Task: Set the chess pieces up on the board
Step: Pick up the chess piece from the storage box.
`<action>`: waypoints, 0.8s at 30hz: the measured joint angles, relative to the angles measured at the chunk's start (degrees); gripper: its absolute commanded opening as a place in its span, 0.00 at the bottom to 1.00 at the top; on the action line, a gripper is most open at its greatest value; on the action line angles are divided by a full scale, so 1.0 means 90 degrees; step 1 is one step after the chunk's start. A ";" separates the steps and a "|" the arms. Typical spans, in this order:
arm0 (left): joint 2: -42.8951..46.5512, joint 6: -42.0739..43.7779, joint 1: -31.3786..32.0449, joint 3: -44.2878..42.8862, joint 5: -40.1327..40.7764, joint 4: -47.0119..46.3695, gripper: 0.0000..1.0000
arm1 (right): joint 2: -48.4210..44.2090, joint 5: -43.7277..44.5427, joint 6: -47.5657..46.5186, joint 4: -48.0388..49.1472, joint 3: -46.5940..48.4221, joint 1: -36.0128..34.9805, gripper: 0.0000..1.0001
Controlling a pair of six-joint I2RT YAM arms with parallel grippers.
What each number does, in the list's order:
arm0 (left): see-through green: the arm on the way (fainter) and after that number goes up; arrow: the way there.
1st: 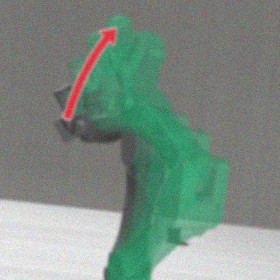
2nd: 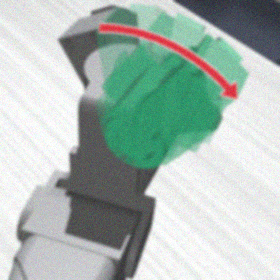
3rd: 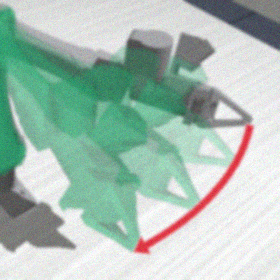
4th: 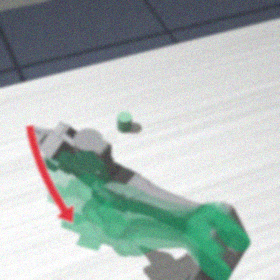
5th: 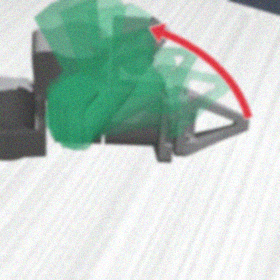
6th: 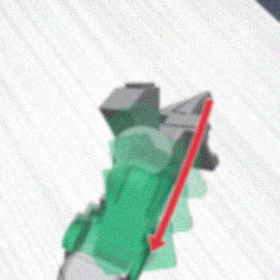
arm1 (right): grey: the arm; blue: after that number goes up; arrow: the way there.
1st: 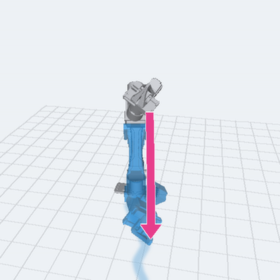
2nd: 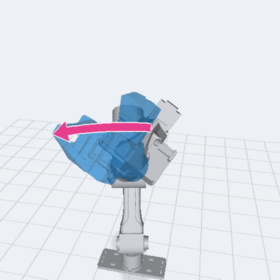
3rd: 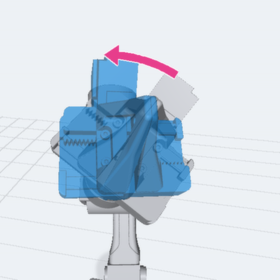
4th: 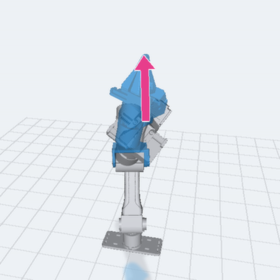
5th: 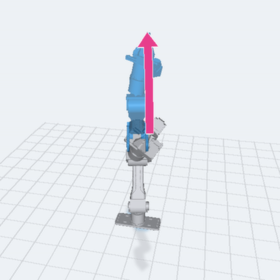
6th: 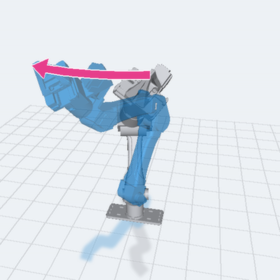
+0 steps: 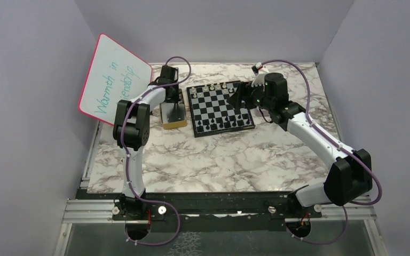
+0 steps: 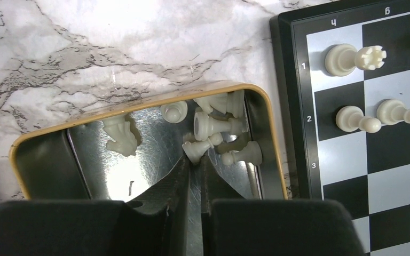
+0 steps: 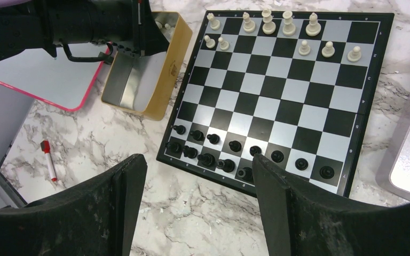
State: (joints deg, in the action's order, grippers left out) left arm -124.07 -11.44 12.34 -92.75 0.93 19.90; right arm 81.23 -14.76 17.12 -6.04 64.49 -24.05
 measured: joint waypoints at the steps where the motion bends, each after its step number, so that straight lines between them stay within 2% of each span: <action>1: -0.0007 0.0039 0.0000 -0.0051 0.0000 0.0051 0.08 | 0.0000 0.0000 0.0000 0.0000 0.0000 0.0000 0.77; 13: 0.0092 0.0260 0.0000 0.0012 0.0024 0.0311 0.00 | 0.0000 0.0000 0.0000 0.0000 -0.0002 0.0000 0.77; 24: 0.1173 0.0146 0.0000 0.0818 -0.0029 0.0410 0.00 | 0.0000 -0.0024 0.0087 0.0053 -0.0104 0.0000 0.77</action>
State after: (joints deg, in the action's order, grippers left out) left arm -113.51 -10.13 12.34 -85.38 0.67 23.59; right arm 81.23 -14.98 17.91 -5.56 63.55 -24.05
